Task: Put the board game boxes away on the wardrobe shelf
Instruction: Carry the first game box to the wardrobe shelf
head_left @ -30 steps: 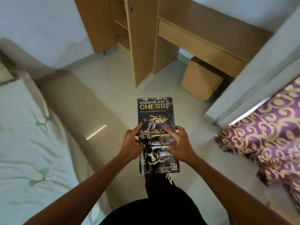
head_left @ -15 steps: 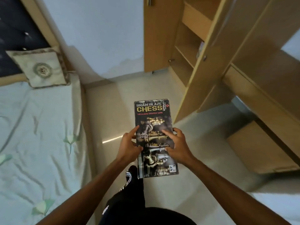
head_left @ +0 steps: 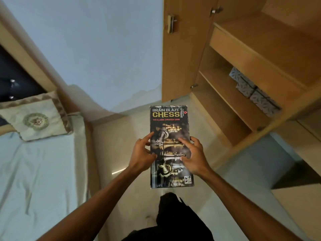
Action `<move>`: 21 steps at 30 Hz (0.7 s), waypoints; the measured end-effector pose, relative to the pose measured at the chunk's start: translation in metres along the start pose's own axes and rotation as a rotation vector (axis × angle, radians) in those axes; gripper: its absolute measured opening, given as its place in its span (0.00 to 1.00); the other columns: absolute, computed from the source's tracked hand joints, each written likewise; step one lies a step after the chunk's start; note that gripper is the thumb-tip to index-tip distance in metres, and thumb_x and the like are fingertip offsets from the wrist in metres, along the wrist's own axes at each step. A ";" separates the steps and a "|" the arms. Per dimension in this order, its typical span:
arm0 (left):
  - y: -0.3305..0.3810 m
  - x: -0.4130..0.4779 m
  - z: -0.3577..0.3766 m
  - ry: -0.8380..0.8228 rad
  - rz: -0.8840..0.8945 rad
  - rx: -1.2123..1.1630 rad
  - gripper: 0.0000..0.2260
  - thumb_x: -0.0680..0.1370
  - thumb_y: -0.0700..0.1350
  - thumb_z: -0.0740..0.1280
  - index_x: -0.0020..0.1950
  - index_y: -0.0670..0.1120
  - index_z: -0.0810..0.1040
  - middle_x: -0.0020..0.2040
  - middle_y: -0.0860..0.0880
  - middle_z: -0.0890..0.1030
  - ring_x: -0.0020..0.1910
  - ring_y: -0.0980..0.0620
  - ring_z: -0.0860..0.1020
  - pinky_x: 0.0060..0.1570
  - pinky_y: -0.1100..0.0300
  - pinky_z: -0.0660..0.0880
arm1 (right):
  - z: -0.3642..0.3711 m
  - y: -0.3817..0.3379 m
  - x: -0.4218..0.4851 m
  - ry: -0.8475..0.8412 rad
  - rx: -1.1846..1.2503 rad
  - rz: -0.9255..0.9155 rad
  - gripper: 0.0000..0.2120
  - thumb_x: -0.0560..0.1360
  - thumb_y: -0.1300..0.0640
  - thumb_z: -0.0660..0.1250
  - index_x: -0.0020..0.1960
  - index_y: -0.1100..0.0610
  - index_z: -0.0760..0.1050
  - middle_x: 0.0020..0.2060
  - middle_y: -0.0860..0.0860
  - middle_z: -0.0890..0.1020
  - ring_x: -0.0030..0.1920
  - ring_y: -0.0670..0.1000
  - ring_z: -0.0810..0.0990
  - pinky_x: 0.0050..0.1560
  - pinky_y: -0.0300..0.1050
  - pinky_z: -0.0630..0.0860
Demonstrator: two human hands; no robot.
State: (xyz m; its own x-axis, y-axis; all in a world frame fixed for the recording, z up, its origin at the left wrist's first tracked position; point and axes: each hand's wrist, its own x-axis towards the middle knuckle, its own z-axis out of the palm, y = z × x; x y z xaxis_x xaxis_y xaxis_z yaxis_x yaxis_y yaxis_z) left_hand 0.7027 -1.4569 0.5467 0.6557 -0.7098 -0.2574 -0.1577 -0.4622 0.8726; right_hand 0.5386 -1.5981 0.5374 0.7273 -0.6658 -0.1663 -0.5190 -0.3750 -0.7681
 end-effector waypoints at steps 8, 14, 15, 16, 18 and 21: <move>0.066 0.238 -0.004 -0.091 0.039 0.072 0.36 0.71 0.35 0.73 0.75 0.54 0.64 0.63 0.45 0.71 0.54 0.44 0.79 0.45 0.45 0.83 | -0.044 0.009 0.218 0.110 0.063 0.054 0.34 0.71 0.69 0.69 0.72 0.47 0.68 0.73 0.52 0.59 0.73 0.54 0.59 0.43 0.16 0.65; 0.139 0.392 0.017 -0.184 0.102 0.104 0.38 0.70 0.34 0.74 0.75 0.53 0.64 0.63 0.46 0.70 0.55 0.45 0.78 0.44 0.47 0.83 | -0.113 0.017 0.346 0.216 0.094 0.093 0.34 0.70 0.70 0.70 0.71 0.49 0.68 0.72 0.53 0.61 0.72 0.55 0.60 0.44 0.15 0.65; 0.152 0.420 0.026 -0.212 0.121 0.087 0.38 0.69 0.34 0.75 0.75 0.52 0.64 0.63 0.45 0.71 0.55 0.44 0.78 0.45 0.45 0.83 | -0.129 0.020 0.368 0.251 0.098 0.092 0.34 0.70 0.70 0.70 0.71 0.48 0.68 0.71 0.53 0.61 0.71 0.54 0.61 0.45 0.17 0.66; 0.164 0.441 0.032 -0.234 0.135 0.065 0.38 0.68 0.34 0.75 0.74 0.52 0.65 0.63 0.44 0.71 0.55 0.42 0.78 0.45 0.44 0.82 | -0.141 0.024 0.384 0.273 0.094 0.089 0.34 0.70 0.70 0.70 0.71 0.47 0.68 0.70 0.52 0.62 0.71 0.54 0.62 0.47 0.20 0.69; 0.194 0.486 0.051 -0.286 0.185 0.044 0.38 0.67 0.33 0.76 0.74 0.50 0.66 0.61 0.43 0.74 0.55 0.40 0.78 0.46 0.44 0.82 | -0.169 0.035 0.422 0.321 0.099 0.105 0.34 0.69 0.69 0.70 0.71 0.47 0.68 0.69 0.51 0.63 0.70 0.53 0.64 0.48 0.27 0.72; 0.241 0.555 0.086 -0.354 0.267 0.017 0.38 0.67 0.34 0.77 0.74 0.46 0.66 0.56 0.48 0.76 0.55 0.42 0.77 0.48 0.45 0.81 | -0.217 0.052 0.477 0.405 0.064 0.134 0.34 0.69 0.68 0.70 0.71 0.47 0.68 0.69 0.51 0.65 0.69 0.53 0.64 0.57 0.36 0.73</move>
State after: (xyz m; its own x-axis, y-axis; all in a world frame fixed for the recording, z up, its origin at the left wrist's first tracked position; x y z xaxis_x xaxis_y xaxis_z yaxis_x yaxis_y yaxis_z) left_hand 0.9652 -2.0079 0.5789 0.2979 -0.9422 -0.1531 -0.3012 -0.2449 0.9216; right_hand 0.7611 -2.0755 0.5526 0.4133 -0.9104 -0.0211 -0.5586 -0.2351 -0.7954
